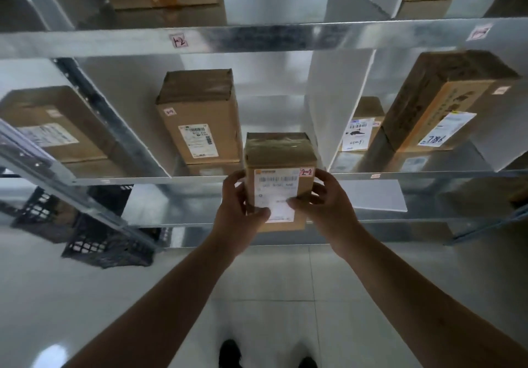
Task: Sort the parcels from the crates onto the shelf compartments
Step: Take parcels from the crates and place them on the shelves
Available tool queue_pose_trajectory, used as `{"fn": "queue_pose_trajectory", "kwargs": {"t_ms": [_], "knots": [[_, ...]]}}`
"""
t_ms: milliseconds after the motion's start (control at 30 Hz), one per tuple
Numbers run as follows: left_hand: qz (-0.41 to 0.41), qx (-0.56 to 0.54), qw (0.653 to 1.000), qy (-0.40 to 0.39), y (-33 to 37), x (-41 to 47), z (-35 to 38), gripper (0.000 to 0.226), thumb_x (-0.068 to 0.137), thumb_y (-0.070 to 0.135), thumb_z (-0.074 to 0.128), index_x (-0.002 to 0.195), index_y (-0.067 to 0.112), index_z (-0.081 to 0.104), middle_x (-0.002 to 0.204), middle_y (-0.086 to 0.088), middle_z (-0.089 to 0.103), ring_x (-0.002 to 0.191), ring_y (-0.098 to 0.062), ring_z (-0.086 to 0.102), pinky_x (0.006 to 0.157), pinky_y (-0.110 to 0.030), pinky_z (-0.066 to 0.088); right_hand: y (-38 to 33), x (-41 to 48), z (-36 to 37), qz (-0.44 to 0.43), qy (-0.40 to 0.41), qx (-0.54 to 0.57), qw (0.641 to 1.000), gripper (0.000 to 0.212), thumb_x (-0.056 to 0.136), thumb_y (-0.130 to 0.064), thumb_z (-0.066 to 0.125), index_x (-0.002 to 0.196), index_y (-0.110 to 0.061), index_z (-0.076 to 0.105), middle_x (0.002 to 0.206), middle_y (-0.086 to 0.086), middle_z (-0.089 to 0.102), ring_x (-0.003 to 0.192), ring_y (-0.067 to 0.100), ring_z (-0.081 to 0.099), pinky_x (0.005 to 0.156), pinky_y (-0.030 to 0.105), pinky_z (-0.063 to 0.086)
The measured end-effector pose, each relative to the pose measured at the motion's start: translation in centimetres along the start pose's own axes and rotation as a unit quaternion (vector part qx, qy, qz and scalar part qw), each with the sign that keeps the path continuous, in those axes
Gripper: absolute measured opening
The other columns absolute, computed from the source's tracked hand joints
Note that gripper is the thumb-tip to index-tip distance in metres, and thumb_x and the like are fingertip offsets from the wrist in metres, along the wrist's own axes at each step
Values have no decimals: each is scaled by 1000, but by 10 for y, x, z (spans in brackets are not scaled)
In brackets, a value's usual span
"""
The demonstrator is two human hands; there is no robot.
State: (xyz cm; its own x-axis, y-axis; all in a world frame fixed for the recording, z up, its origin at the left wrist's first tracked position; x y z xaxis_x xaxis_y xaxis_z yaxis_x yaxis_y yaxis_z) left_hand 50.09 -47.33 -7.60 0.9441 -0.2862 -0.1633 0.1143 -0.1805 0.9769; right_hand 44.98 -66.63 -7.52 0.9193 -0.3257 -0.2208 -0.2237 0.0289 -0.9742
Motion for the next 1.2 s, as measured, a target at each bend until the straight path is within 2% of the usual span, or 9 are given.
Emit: {"fn": "queue_pose_trajectory", "kwargs": {"t_ms": [133, 267, 367, 467, 700, 867, 1033, 1133, 1200], "knots": [[14, 3, 1000, 7, -15, 19, 10, 81, 84, -14, 74, 134, 40, 38, 130, 1, 68, 122, -19, 66, 80, -30, 63, 9, 22, -5, -21, -5, -47, 999, 61, 80, -13, 92, 133, -27, 65, 118, -15, 78, 109, 8, 75, 87, 30, 65], [9, 19, 1000, 12, -32, 42, 14, 105, 77, 7, 75, 160, 39, 19, 137, 1, 67, 129, -18, 64, 92, -42, 63, 22, 47, -6, -52, 1, -89, 995, 62, 79, -15, 93, 133, -26, 64, 120, -15, 77, 112, 7, 73, 94, 34, 64], [37, 59, 998, -2, -42, 68, 18, 113, 77, 10, 73, 164, 45, 11, 147, 4, 61, 135, -20, 60, 97, -50, 61, 35, 64, -3, -66, 5, -92, 994, 66, 80, -18, 92, 135, -25, 57, 122, -15, 75, 111, 3, 72, 93, 30, 63], [71, 89, 994, 0, -52, 89, 19, 99, 85, 3, 73, 164, 34, 22, 143, 10, 62, 132, -12, 60, 98, -43, 61, 40, 80, 1, -99, 24, -95, 990, 64, 84, -15, 88, 137, -20, 52, 123, -13, 73, 108, 0, 71, 89, 22, 61], [97, 85, 992, 8, -84, 121, 23, 82, 90, -5, 72, 158, 21, 34, 139, 10, 63, 133, -13, 59, 103, -31, 57, 59, 110, 4, -130, 43, -142, 980, 59, 90, -16, 83, 138, -22, 49, 129, -8, 71, 119, 11, 69, 97, 31, 61], [118, 119, 986, -5, -77, 137, 25, 83, 95, -1, 70, 162, 26, 29, 145, 11, 58, 133, -7, 56, 96, -13, 53, 54, 123, 3, -121, 60, -163, 977, 54, 91, -18, 82, 130, -25, 47, 128, -9, 70, 112, 8, 69, 86, 13, 59], [118, 125, 985, -14, -69, 159, 27, 84, 94, -4, 68, 160, 29, 28, 150, 7, 56, 141, -14, 53, 105, -25, 55, 39, 140, 4, -95, 72, -177, 977, 54, 91, -21, 83, 131, -25, 47, 133, -5, 70, 114, 16, 69, 82, 26, 64], [104, 120, 987, -7, -69, 176, 28, 86, 93, -5, 67, 161, 28, 27, 150, 8, 56, 143, -15, 51, 111, -42, 54, 34, 156, 3, -84, 72, -183, 977, 54, 92, -20, 82, 133, -21, 48, 127, -6, 70, 111, 16, 69, 73, 11, 55], [100, 118, 988, -3, -68, 187, 29, 87, 92, -2, 68, 161, 31, 25, 149, 9, 56, 144, -17, 50, 112, -48, 52, 33, 168, 3, -75, 71, -180, 978, 56, 92, -21, 82, 136, -20, 47, 124, -7, 70, 109, 15, 69, 74, 12, 53]]}}
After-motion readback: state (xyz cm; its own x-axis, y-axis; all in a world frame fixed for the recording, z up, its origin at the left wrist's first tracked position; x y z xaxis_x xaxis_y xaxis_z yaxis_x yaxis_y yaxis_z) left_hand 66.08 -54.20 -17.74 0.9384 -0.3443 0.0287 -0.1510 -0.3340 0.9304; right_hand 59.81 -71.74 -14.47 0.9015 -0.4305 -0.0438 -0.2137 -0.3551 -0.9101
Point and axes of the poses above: each hand's wrist, its own x-axis towards the middle knuckle, its own z-axis out of the palm, y = z × x, the point moved 8 cm from there along x, towards the middle knuckle
